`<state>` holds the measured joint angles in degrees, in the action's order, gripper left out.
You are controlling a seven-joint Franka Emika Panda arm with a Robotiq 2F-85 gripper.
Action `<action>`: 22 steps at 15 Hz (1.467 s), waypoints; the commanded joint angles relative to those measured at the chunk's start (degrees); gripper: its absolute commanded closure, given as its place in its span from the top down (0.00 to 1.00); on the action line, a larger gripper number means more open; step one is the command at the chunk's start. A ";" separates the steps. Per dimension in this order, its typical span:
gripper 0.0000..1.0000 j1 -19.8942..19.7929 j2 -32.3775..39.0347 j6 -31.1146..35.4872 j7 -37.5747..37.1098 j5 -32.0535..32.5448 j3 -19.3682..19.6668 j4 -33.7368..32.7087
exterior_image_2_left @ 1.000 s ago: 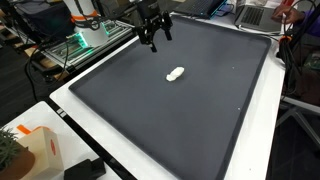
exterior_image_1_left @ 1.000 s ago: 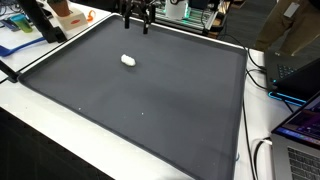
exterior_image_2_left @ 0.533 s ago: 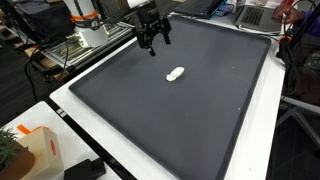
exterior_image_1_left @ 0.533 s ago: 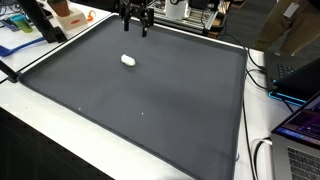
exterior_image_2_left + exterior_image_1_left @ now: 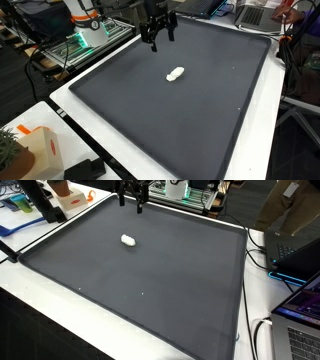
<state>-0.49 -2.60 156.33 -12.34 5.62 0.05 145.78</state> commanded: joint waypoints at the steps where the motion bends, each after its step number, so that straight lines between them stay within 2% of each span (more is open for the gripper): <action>1: 1.00 0.15 2.02 -9.83 -4.84 2.72 -1.08 -6.47; 4: 1.00 0.79 4.23 -20.93 -5.46 0.78 -1.44 -12.81; 6: 1.00 1.11 5.45 -27.09 -0.44 -5.01 -1.37 -16.62; 7: 1.00 1.05 3.21 -22.57 -3.34 -1.29 -1.16 -13.00; 9: 1.00 1.28 4.38 -25.65 -1.80 -3.52 -1.18 -15.66; 13: 1.00 0.90 6.43 -27.49 -0.36 -5.20 -0.83 -18.71; 22: 1.00 0.48 14.93 -42.92 -0.63 -9.18 0.04 -33.55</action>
<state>0.14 8.25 118.91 -13.76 -1.60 -0.22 117.90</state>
